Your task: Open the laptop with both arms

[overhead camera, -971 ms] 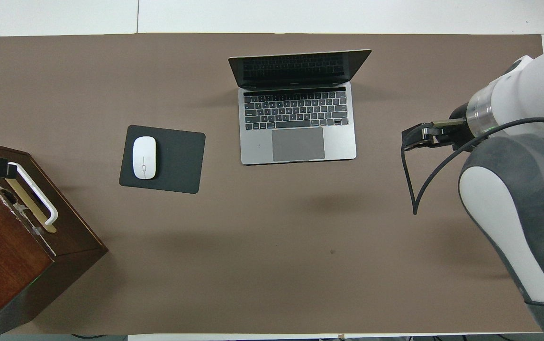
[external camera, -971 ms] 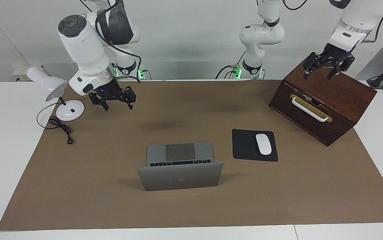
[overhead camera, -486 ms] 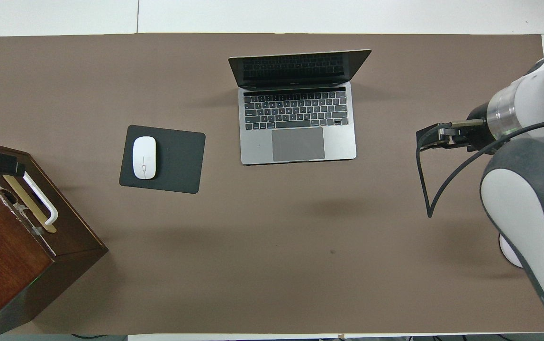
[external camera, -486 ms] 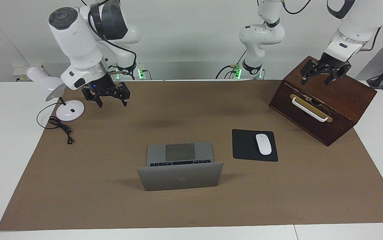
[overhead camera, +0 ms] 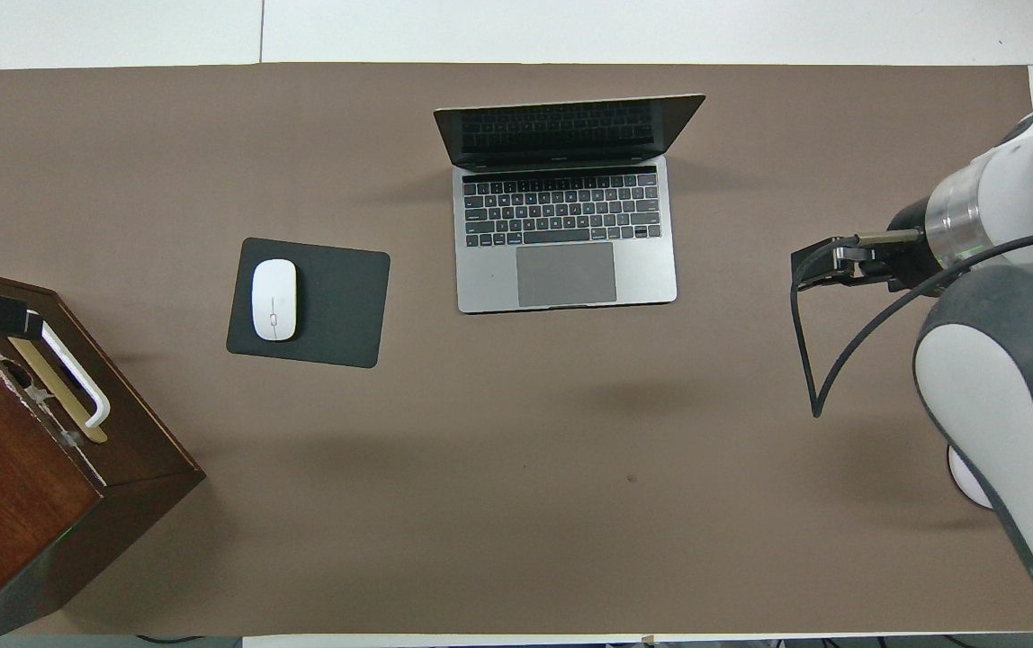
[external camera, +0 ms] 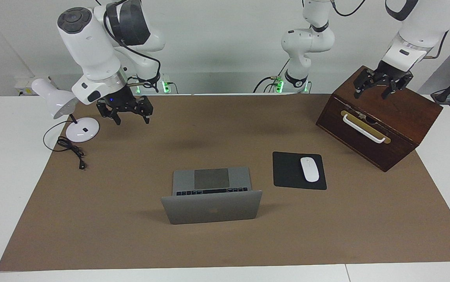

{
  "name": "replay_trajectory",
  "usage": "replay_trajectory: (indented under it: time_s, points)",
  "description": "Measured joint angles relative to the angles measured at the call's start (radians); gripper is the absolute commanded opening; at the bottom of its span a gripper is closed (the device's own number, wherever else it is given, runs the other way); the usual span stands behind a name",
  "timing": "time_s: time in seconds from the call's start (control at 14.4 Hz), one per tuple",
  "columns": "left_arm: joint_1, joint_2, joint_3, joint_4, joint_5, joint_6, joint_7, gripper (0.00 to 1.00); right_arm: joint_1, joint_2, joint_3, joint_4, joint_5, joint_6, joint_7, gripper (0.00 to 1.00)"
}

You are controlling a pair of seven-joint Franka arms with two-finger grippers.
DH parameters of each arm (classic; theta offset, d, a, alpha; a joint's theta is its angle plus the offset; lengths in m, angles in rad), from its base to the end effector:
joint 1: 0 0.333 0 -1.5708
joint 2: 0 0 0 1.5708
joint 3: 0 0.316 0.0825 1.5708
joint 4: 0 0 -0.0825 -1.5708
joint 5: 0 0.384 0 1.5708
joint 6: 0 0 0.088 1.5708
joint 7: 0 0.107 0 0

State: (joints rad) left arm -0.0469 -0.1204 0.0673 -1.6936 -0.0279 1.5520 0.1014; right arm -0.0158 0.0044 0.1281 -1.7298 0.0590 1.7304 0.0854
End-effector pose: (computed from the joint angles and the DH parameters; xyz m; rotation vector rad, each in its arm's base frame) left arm 0.5138 0.0096 0.6293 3.1016 -0.1269 -0.0299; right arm 0.5597 0.0684 0.5604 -3.0833 -0.0268 0.0147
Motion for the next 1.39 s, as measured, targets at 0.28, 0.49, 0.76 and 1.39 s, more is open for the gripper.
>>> replay_trajectory:
  time_s: [0.28, 0.49, 0.76, 1.39]
  points:
    - [0.001, -0.014, 0.001, 0.005, 0.0, 0.0, 0.0, 1.0, -0.007, 0.0, 0.003, -0.001, 0.0, 0.0, -0.022, 1.0]
    - [0.001, -0.023, 0.002, 0.006, 0.0, 0.0, 0.0, 1.0, -0.005, 0.0, 0.003, -0.001, 0.0, 0.0, -0.022, 1.0]
    - [0.001, -0.023, -0.004, 0.006, 0.0, 0.0, 0.0, 1.0, -0.008, 0.0, 0.0, -0.001, 0.0, 0.0, -0.022, 1.0]
    - [0.0, -0.026, -0.012, 0.006, 0.0, -0.001, 0.0, 1.0, -0.008, -0.005, -0.046, 0.006, 0.0, -0.001, -0.023, 1.0]
